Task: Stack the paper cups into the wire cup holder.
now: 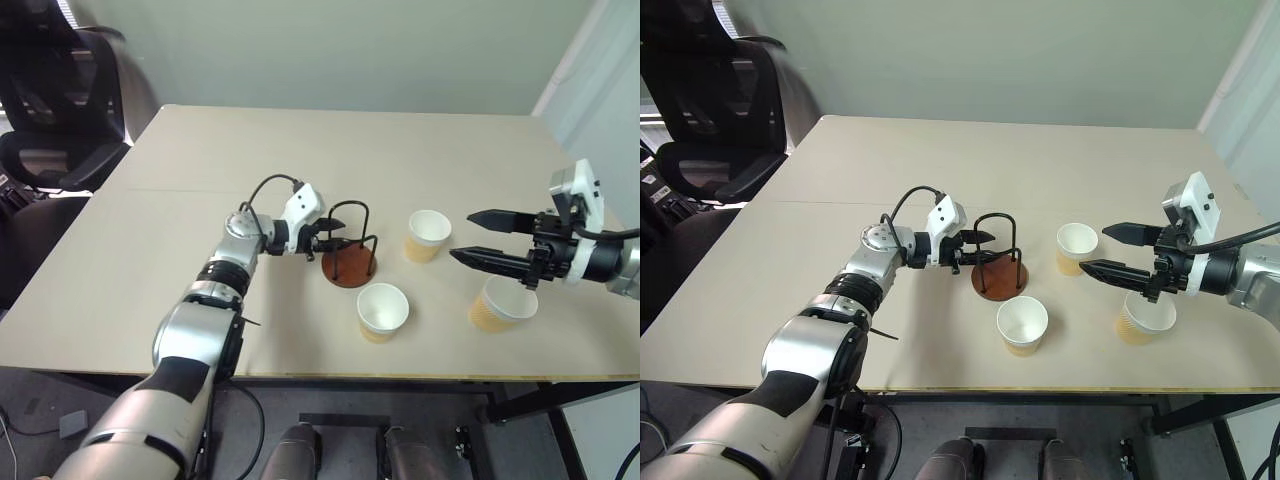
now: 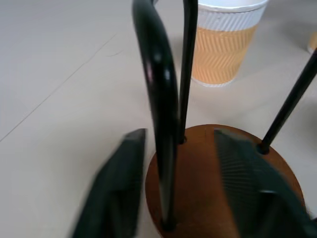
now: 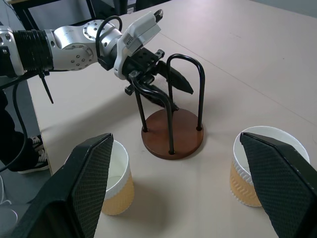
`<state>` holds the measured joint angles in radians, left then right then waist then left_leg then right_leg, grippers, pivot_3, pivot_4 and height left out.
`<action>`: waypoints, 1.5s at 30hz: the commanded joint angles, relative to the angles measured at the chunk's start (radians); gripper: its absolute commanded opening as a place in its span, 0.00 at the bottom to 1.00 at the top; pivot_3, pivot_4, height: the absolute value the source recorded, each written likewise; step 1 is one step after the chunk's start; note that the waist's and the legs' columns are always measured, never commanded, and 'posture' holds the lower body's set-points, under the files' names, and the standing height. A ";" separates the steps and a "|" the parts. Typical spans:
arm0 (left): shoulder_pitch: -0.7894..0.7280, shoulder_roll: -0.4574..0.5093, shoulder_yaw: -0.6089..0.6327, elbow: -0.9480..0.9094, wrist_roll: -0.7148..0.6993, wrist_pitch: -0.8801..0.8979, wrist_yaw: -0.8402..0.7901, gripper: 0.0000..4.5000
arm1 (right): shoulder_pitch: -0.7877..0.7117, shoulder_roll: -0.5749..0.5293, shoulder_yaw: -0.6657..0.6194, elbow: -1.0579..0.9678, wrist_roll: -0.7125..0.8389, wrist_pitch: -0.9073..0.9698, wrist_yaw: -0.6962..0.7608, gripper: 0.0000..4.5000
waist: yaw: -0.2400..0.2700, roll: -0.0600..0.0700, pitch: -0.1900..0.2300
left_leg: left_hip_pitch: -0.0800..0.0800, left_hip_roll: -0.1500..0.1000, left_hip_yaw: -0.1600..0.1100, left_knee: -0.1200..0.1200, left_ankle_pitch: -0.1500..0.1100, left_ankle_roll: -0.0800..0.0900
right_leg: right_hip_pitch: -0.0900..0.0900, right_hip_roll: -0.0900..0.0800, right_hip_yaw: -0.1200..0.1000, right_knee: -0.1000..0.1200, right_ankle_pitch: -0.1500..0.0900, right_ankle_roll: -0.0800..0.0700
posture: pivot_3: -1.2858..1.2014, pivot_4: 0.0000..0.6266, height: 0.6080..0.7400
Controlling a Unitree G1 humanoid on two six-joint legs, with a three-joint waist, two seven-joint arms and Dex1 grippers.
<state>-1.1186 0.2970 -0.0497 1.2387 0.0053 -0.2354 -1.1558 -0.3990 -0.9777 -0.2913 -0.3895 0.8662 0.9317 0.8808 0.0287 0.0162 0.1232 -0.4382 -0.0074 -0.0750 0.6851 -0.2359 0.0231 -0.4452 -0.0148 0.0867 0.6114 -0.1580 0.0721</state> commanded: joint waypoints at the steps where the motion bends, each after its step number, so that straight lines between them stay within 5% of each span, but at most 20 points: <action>1: -0.012 0.007 0.017 -0.013 -0.007 -0.010 -0.008 0.85 | -0.005 -0.002 -0.007 -0.017 -0.001 -0.015 -0.005 0.93 | 0.000 0.000 0.000 | 0.000 0.000 0.000 0.000 0.000 0.000 | 0.000 0.000 0.000 0.000 0.000 0.000 | 0.52 0.24 1.00; 3: -0.013 0.008 0.019 -0.014 -0.010 -0.007 -0.012 1.00 | -0.005 -0.001 -0.006 -0.017 -0.002 -0.016 -0.005 0.93 | 0.000 0.000 0.000 | 0.000 0.000 0.000 0.000 0.000 0.000 | 0.000 0.000 0.000 0.000 0.000 0.000 | 0.52 0.24 1.00; 23: -0.020 0.055 0.029 -0.009 -0.002 -0.043 0.039 1.00 | -0.013 -0.003 0.002 -0.009 -0.008 -0.014 -0.001 0.93 | 0.000 0.000 0.000 | 0.000 0.000 0.000 0.000 0.000 0.000 | 0.000 0.000 0.000 0.000 0.000 0.000 | 0.52 0.24 1.00; 36: 0.011 0.142 -0.029 -0.061 0.021 -0.007 -0.224 1.00 | -0.014 0.018 0.075 0.006 -0.027 -0.003 -0.002 0.93 | -0.001 0.000 0.000 | 0.000 0.000 0.000 0.000 0.000 0.000 | 0.000 0.000 0.000 0.000 0.000 0.000 | 0.52 0.24 1.00; 45: -0.002 0.240 -0.053 -0.048 0.075 -0.043 -0.187 1.00 | -0.055 0.039 0.105 0.052 -0.122 -0.063 -0.027 0.93 | -0.001 0.000 0.000 | 0.000 0.001 -0.002 0.000 0.000 0.001 | -0.001 0.000 0.002 0.000 0.000 -0.002 | 0.52 0.24 1.00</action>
<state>-1.1042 0.5240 -0.1036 1.2119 0.0748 -0.2573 -1.3588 -0.4286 -0.9389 -0.1776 -0.3363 0.7657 0.8981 0.8709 0.0279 0.0163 0.1232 -0.4386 -0.0069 -0.0765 0.6847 -0.2363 0.0238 -0.4461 -0.0150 0.0885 0.6116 -0.1585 0.0697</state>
